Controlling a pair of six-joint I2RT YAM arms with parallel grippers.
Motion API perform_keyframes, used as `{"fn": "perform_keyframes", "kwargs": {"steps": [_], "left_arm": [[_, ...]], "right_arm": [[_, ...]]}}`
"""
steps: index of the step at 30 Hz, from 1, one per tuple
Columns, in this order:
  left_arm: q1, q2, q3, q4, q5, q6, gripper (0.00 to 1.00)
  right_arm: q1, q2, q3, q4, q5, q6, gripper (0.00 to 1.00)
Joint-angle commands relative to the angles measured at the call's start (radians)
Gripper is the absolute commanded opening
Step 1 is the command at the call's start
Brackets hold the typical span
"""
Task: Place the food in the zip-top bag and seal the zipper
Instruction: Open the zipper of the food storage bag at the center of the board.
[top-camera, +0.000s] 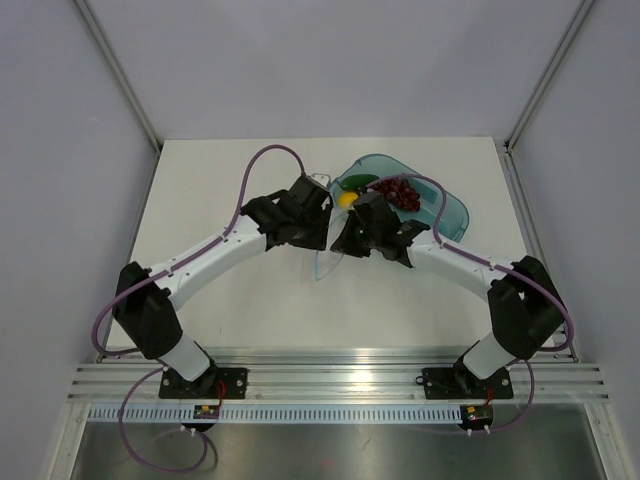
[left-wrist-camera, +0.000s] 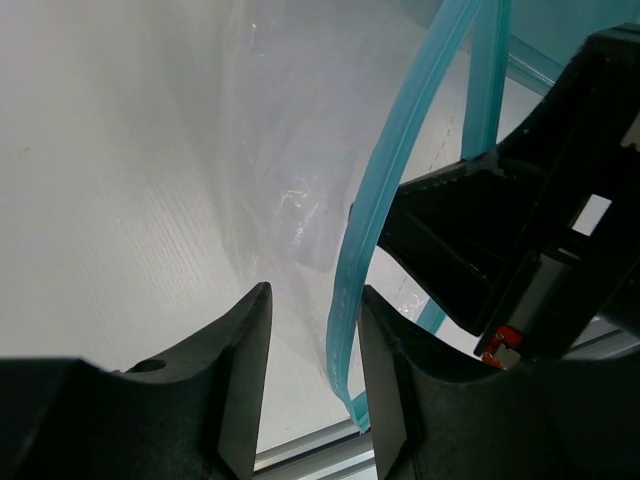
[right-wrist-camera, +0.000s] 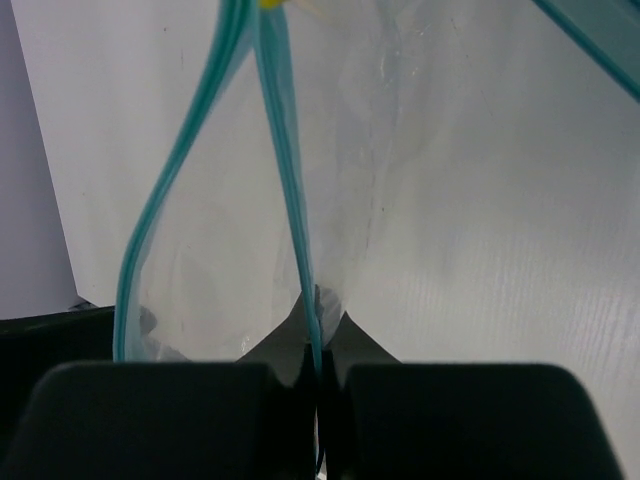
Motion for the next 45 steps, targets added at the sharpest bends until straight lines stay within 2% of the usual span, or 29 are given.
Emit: {"fn": "perform_keyframes", "kwargs": {"steps": [1, 4, 7, 8, 12, 13, 16, 22, 23, 24, 26, 27, 29, 31, 35, 39, 41, 44, 45], "left_arm": [[-0.003, 0.009, 0.021, 0.058, -0.007, 0.018, 0.42], [-0.003, 0.013, 0.024, 0.064, -0.016, 0.024, 0.41], [-0.003, 0.026, 0.030, 0.043, -0.041, 0.027, 0.16], [-0.003, 0.026, 0.036, 0.037, -0.044, 0.029, 0.00], [0.039, -0.020, -0.007, 0.053, 0.040, 0.026, 0.00], [0.057, -0.051, -0.028, 0.066, 0.115, 0.021, 0.00], [0.135, -0.106, -0.091, 0.089, 0.218, 0.003, 0.00], [0.175, -0.135, -0.093, 0.075, 0.278, -0.008, 0.00], [0.172, -0.129, -0.088, 0.074, 0.287, -0.011, 0.00], [0.174, -0.125, -0.087, 0.067, 0.291, -0.017, 0.00], [0.174, -0.111, -0.073, 0.045, 0.271, -0.022, 0.00], [0.172, -0.106, -0.064, 0.029, 0.257, -0.022, 0.00], [0.172, -0.095, -0.030, 0.000, 0.202, -0.019, 0.00], [0.171, -0.083, -0.006, -0.043, 0.150, -0.007, 0.00], [0.169, -0.062, 0.068, -0.120, 0.042, 0.018, 0.00], [0.166, -0.042, 0.148, -0.201, -0.059, 0.047, 0.00], [0.161, -0.033, 0.172, -0.219, -0.114, 0.056, 0.00], [0.157, -0.019, 0.214, -0.252, -0.180, 0.072, 0.00], [0.155, -0.013, 0.220, -0.262, -0.196, 0.076, 0.00]], "right_arm": [[0.012, -0.062, 0.002, -0.023, 0.027, -0.006, 0.00], [0.012, -0.067, 0.002, -0.032, 0.026, -0.012, 0.00], [0.012, -0.067, 0.007, -0.043, 0.023, -0.020, 0.00], [0.010, -0.065, 0.009, -0.047, 0.023, -0.024, 0.00], [0.009, -0.049, 0.021, -0.098, 0.040, -0.055, 0.00], [0.009, -0.046, 0.016, -0.110, 0.053, -0.061, 0.00], [0.007, -0.038, 0.001, -0.121, 0.058, -0.072, 0.00], [0.007, -0.023, 0.008, -0.118, 0.031, -0.084, 0.00], [0.007, -0.029, 0.016, -0.120, 0.027, -0.093, 0.01], [0.007, -0.033, 0.024, -0.126, 0.026, -0.099, 0.11], [0.007, -0.052, 0.054, -0.146, 0.026, -0.121, 0.28], [0.009, -0.059, 0.067, -0.155, 0.029, -0.128, 0.43], [0.007, -0.085, 0.102, -0.182, 0.031, -0.151, 0.54], [0.007, -0.104, 0.130, -0.198, 0.031, -0.164, 0.60], [0.007, -0.167, 0.160, -0.218, 0.053, -0.202, 0.65], [-0.011, -0.219, 0.180, -0.255, 0.190, -0.239, 0.70], [-0.052, -0.226, 0.177, -0.261, 0.227, -0.236, 0.71], [-0.202, -0.213, 0.150, -0.232, 0.185, -0.221, 0.69], [-0.242, -0.202, 0.145, -0.209, 0.230, -0.239, 0.69]]}}
